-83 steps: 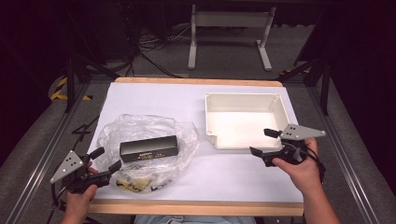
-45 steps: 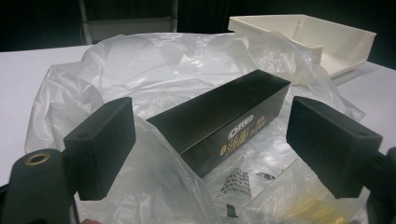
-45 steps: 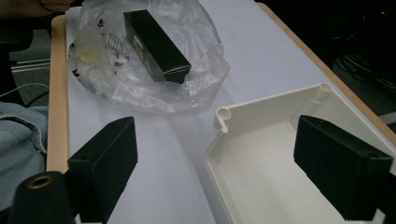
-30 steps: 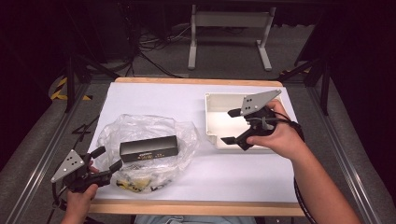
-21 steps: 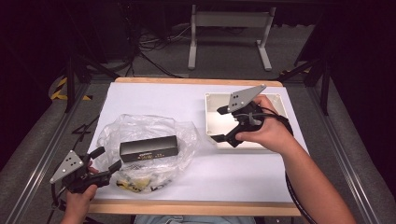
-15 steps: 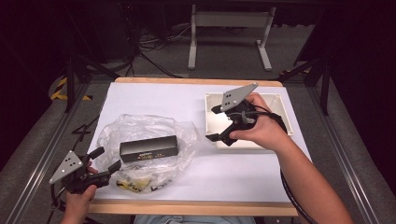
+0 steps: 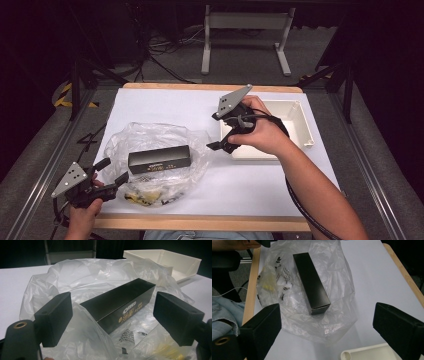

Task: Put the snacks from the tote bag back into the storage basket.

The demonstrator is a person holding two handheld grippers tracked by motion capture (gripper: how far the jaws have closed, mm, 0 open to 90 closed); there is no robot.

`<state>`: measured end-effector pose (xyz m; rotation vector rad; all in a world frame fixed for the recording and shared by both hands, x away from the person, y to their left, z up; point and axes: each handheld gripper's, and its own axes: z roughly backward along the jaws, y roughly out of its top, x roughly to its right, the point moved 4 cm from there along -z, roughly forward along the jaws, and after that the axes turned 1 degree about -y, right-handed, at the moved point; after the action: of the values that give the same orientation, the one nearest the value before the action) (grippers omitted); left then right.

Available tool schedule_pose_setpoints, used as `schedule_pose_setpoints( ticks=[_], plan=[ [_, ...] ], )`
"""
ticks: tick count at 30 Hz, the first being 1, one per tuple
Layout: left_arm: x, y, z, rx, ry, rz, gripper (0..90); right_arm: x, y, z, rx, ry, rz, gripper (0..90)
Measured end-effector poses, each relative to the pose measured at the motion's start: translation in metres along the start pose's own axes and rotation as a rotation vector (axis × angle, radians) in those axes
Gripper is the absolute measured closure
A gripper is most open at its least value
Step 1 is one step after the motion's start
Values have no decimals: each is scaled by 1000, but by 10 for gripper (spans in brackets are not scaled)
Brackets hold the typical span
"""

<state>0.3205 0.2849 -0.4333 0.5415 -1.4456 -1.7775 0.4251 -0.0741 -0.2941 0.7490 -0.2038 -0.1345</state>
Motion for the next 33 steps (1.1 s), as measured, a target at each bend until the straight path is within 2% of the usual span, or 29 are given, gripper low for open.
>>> schedule_pose_setpoints(
  ticks=[5, 11, 12, 13, 16, 19, 23, 31, 33],
  plan=[
    [0, 0, -1, 11, -3, 4, 167, 1, 0, -20, -16, 11, -1, 75],
    [0, 1, -2, 10, -5, 3, 167, 0, 2, -37, -5, 38, 4, 59],
    [0, 1, -2, 3, -7, 0, 167, -1, 3, -47, -3, 68, 9, 40],
    [0, 1, -2, 1, -7, 1, 167, -2, 4, -51, 7, 77, 7, 40],
    [-1, 1, -2, 4, -5, 4, 167, -3, 6, -58, 10, 69, 0, 36],
    [-1, 1, -2, 3, -7, 4, 167, -4, 9, -73, -6, 50, 12, 45],
    [-1, 2, -2, 5, -11, 1, 167, -7, 11, -89, -43, 66, 40, 79],
    [-1, 2, -2, 11, -15, 3, 167, -5, 11, -121, -107, 91, 66, 96],
    [-1, 2, -2, 16, -16, 3, 167, -6, 9, -130, -125, 103, 72, 124]
  ],
)
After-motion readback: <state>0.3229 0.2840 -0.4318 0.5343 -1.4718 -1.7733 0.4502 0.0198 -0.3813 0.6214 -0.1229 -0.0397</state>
